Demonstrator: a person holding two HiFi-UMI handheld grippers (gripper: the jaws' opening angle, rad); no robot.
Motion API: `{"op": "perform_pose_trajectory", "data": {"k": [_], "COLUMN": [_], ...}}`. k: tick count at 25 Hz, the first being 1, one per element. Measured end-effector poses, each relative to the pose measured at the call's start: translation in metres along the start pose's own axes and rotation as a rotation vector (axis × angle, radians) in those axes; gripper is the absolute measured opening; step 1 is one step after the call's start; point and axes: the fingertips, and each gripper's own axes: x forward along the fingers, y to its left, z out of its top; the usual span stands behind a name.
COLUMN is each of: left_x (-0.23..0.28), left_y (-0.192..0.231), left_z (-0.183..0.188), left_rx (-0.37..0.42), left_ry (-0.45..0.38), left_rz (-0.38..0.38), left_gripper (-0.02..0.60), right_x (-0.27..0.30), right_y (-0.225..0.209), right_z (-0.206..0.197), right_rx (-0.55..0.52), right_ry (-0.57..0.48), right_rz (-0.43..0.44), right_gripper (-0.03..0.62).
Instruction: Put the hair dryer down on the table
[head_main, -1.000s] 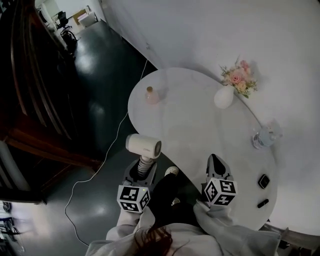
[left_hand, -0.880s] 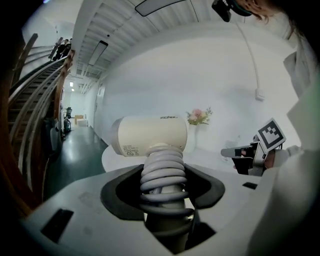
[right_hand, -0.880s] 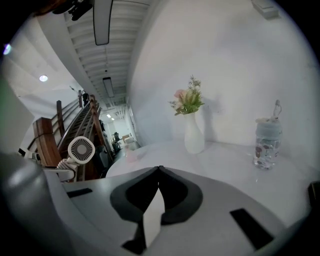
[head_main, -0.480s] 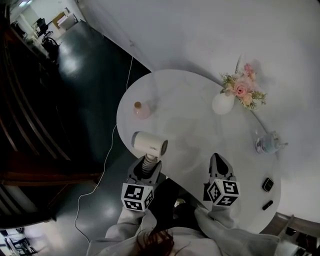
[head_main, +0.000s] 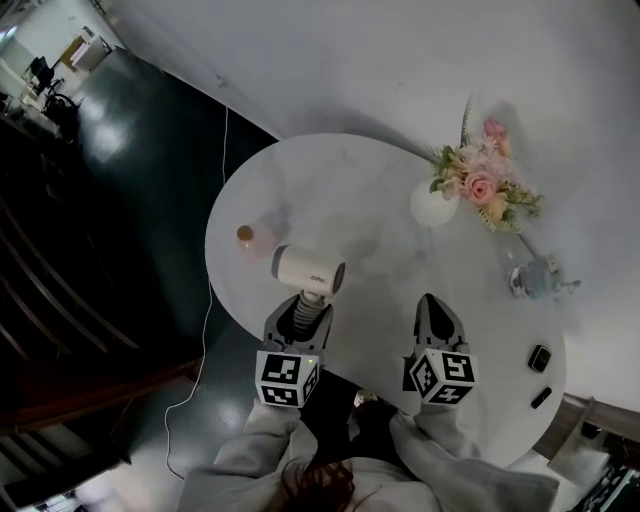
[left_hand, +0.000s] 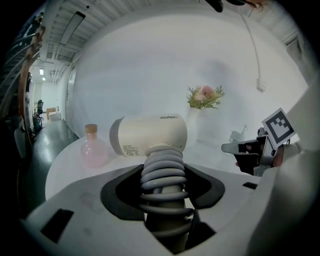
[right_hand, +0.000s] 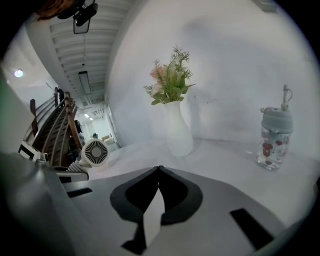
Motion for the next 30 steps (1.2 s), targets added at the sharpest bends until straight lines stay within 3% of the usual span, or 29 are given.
{"op": "perform_pose_trajectory", "data": {"k": [15,30], "left_x": [0.108,0.178], "left_y": [0.020,0.037], "left_z": [0.017,0.033], "left_rx": [0.042,0.097], "left_ry": [0.104,0.184], "left_rz": [-0.016,0.041], "left_gripper": [0.229,0.229], "right_x": [0.047,0.072], "right_y": [-0.021,-0.015], "right_z": [-0.002,-0.006], "right_rx": [0.021,0.031], "right_ry": [0.043,0.069], "right_rz": [-0.101,-0.093], "right_gripper": [0.049,0.049]}}
